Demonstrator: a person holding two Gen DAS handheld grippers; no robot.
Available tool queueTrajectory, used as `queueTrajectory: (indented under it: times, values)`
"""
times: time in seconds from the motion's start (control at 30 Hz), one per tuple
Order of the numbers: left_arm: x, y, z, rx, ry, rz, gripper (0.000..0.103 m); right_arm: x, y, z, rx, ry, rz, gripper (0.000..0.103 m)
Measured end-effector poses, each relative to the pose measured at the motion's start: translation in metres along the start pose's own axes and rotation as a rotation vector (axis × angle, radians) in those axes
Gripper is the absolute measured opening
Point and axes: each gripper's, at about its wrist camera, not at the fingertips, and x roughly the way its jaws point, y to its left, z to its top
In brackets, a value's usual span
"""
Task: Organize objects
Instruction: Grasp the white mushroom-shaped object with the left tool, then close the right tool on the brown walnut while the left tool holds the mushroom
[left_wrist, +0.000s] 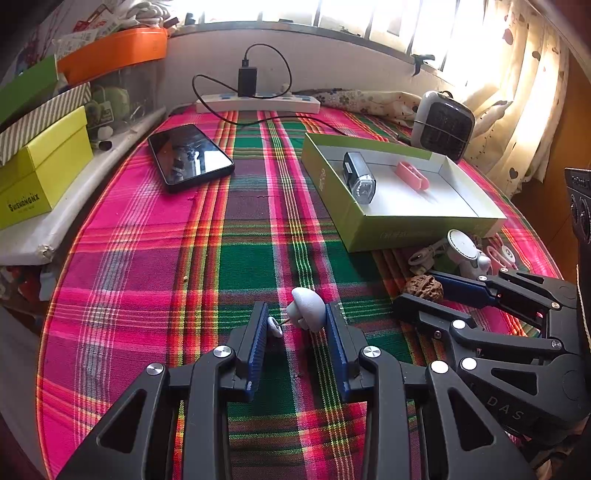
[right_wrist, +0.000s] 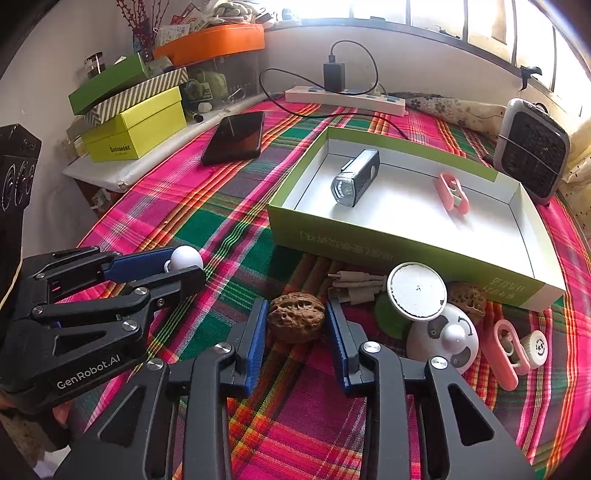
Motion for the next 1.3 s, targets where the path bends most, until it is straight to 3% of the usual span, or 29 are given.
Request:
queueTrajectory:
  times: [1.3]
  values:
    - [-0.007,0.013,0.0,0.023,0.001,0.009,0.029,-0.014,-0.006,-0.003,0.01,-0.037,-0.014,0.032]
